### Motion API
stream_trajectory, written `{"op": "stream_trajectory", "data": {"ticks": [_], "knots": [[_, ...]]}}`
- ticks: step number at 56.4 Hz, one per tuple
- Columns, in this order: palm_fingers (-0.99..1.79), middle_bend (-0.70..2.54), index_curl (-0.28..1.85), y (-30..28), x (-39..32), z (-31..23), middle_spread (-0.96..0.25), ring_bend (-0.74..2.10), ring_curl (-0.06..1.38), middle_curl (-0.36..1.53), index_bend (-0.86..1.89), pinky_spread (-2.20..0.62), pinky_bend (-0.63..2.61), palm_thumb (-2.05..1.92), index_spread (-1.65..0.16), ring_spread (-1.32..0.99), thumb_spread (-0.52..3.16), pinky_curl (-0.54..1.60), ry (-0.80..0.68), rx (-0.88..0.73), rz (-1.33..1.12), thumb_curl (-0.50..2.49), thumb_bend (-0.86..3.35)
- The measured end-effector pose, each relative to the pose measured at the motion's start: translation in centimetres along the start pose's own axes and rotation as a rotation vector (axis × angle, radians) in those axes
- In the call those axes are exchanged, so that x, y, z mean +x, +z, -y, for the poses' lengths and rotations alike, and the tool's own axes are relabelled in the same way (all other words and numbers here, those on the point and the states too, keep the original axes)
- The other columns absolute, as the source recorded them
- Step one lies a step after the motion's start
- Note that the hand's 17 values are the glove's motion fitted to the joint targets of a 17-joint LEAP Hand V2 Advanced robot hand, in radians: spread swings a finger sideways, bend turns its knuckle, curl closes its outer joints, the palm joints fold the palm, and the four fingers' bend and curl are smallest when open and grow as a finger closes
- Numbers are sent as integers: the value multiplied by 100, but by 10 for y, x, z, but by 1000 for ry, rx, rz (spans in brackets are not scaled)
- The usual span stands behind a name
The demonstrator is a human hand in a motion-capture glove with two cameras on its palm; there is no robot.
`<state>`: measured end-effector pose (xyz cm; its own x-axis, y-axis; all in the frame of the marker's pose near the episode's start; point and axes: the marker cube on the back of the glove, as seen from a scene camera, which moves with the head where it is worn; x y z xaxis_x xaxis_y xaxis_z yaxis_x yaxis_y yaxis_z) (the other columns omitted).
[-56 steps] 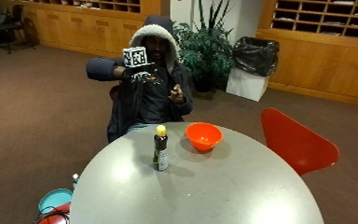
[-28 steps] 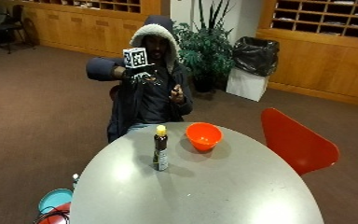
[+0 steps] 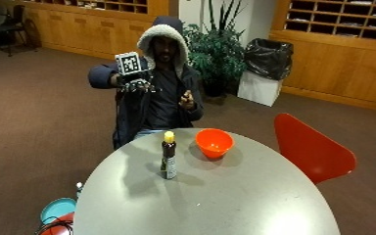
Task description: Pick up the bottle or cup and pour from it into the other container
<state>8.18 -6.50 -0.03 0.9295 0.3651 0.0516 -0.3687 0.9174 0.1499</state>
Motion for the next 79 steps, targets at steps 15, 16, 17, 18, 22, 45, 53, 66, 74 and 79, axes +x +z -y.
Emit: {"op": "stream_trajectory", "data": {"ticks": [15,16,17,18,22,45,53,66,74,79], "knots": [[31,25,36,51,56,84,-6,14,5,32,31,38,21,34,-45,16,92,31,-68,35,193,34,-3],[31,25,36,56,59,88,-6,14,5,32,30,38,21,34,-45,16,91,32,-80,33,207,34,-3],[31,25,36,61,63,91,-6,14,5,32,30,38,22,34,-45,16,91,32,-95,25,222,35,-3],[31,25,36,66,66,94,-6,14,5,32,30,38,22,34,-45,16,91,32,-115,7,237,35,-3],[31,24,36,91,77,105,-6,14,5,32,29,38,21,35,-45,16,90,32,-118,-56,320,35,-3],[21,22,33,226,39,191,-2,14,5,34,15,38,34,42,-46,17,83,37,-9,-314,1067,36,-3],[18,24,30,253,17,207,3,16,6,34,13,38,42,48,-44,18,80,38,-67,-350,1124,37,-3],[54,34,24,273,-18,230,-4,43,18,36,10,35,36,66,-36,14,76,35,-99,-346,1182,40,-1],[94,35,27,278,-26,232,-14,53,24,36,19,29,29,88,-33,2,72,32,-79,-280,1244,45,4],[111,33,32,280,-27,231,-19,56,28,37,19,22,25,98,-31,-5,65,33,-75,-233,1233,49,4]]}}
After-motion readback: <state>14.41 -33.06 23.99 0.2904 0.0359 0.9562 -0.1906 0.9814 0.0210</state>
